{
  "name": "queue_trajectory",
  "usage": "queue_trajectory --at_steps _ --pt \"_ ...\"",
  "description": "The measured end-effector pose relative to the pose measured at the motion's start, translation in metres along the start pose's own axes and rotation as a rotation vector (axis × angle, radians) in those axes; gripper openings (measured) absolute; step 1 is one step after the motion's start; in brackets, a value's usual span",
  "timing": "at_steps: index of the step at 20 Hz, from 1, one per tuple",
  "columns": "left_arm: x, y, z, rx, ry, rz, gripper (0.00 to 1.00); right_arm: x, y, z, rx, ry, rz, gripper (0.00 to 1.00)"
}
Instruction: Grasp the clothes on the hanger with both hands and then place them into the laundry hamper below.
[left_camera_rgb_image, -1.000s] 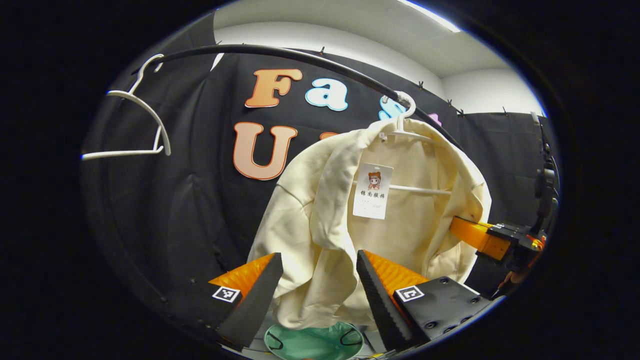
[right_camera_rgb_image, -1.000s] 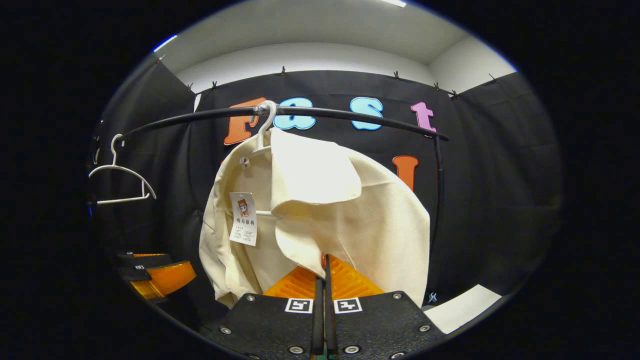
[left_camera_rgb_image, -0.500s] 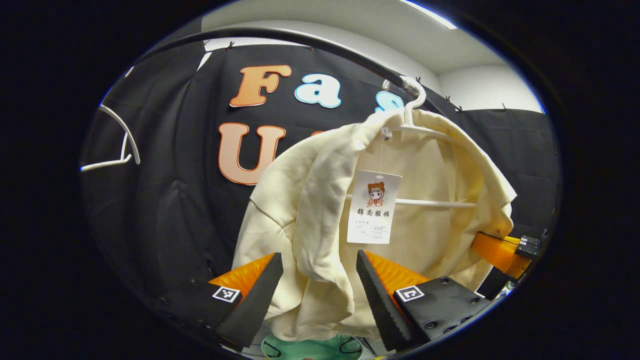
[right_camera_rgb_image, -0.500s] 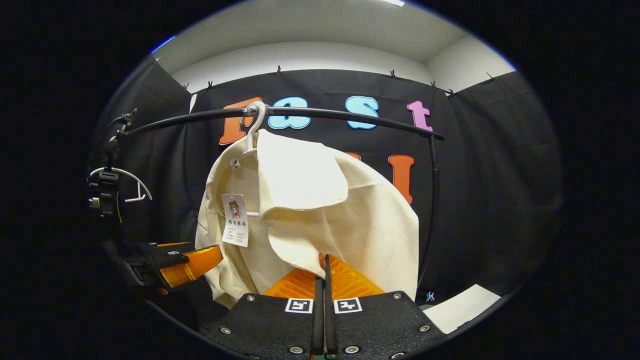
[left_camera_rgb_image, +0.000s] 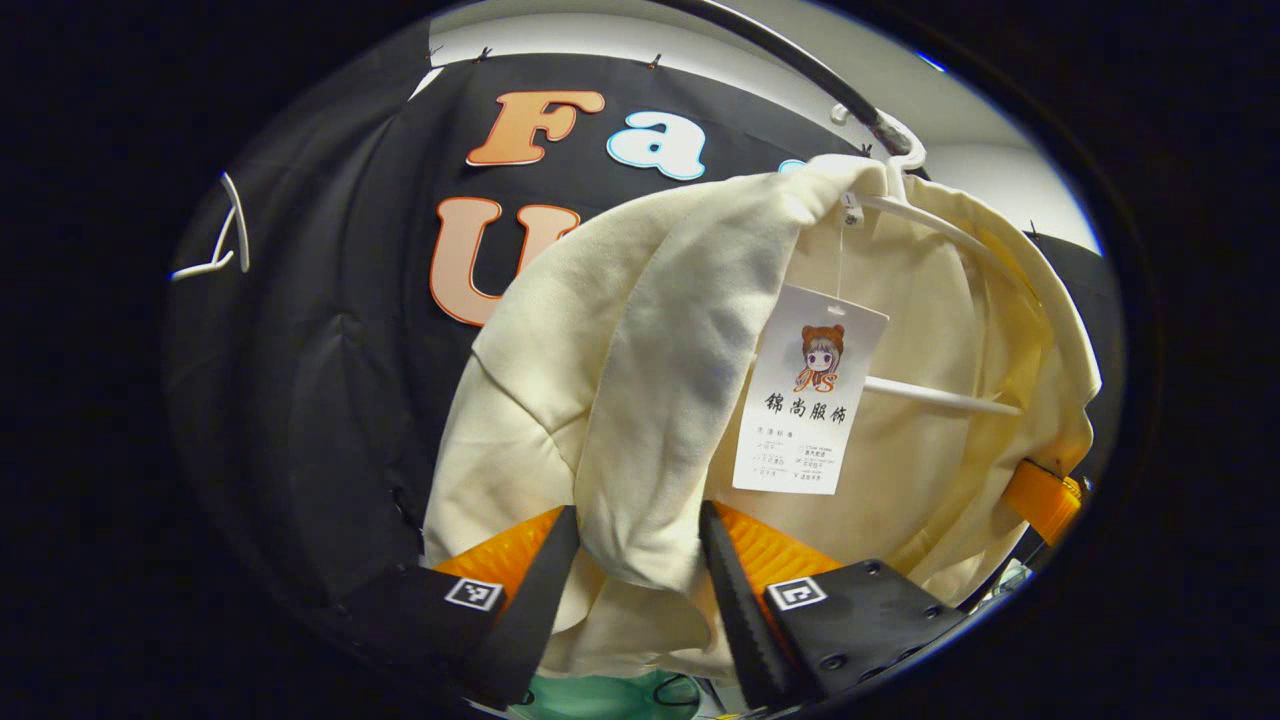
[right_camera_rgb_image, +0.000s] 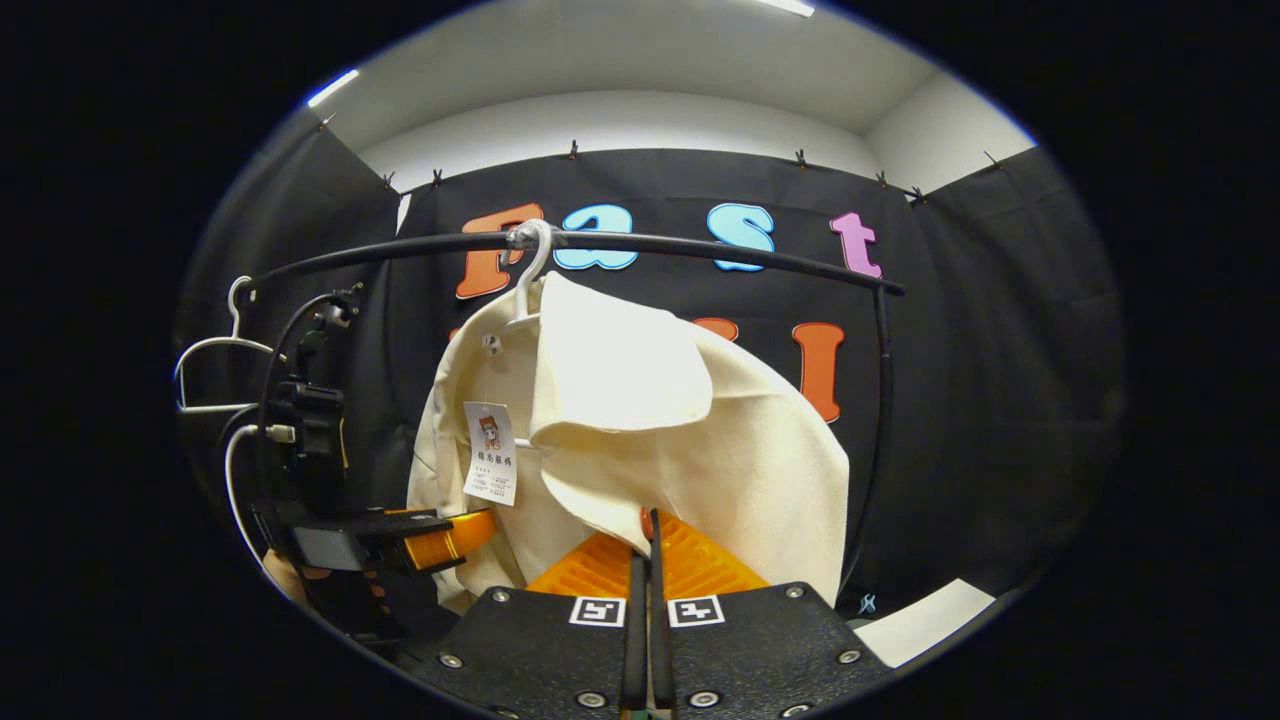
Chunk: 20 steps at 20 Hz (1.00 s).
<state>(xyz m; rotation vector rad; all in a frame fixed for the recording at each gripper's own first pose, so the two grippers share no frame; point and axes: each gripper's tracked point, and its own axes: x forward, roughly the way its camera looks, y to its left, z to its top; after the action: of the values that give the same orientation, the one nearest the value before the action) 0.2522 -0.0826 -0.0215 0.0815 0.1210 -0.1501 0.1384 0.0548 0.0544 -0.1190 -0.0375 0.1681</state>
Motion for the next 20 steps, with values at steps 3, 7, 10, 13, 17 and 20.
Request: queue_trajectory --at_steps 3,7,10,13,17,20 --pt "0.002 -0.002 -0.001 -0.004 0.013 -0.016 0.39 0.001 0.001 0.0 0.019 0.008 0.005 0.01" --pt "0.002 0.0 -0.001 0.024 0.021 -0.036 0.28 0.002 0.002 0.002 0.043 -0.001 0.012 0.0" --pt "-0.008 0.011 0.008 0.121 -0.026 -0.008 0.1 0.001 0.004 0.004 0.034 -0.005 0.013 0.0" --pt "-0.02 0.0 0.01 0.032 -0.028 -0.075 0.09 -0.001 0.008 0.008 0.032 -0.013 0.021 0.0" --pt "-0.04 0.036 0.029 0.063 -0.048 0.016 0.07 -0.009 0.009 0.025 0.008 -0.055 0.006 0.0" --pt "-0.058 0.047 0.046 0.055 -0.079 0.034 0.07 -0.016 0.01 0.046 -0.044 -0.093 0.003 0.0"
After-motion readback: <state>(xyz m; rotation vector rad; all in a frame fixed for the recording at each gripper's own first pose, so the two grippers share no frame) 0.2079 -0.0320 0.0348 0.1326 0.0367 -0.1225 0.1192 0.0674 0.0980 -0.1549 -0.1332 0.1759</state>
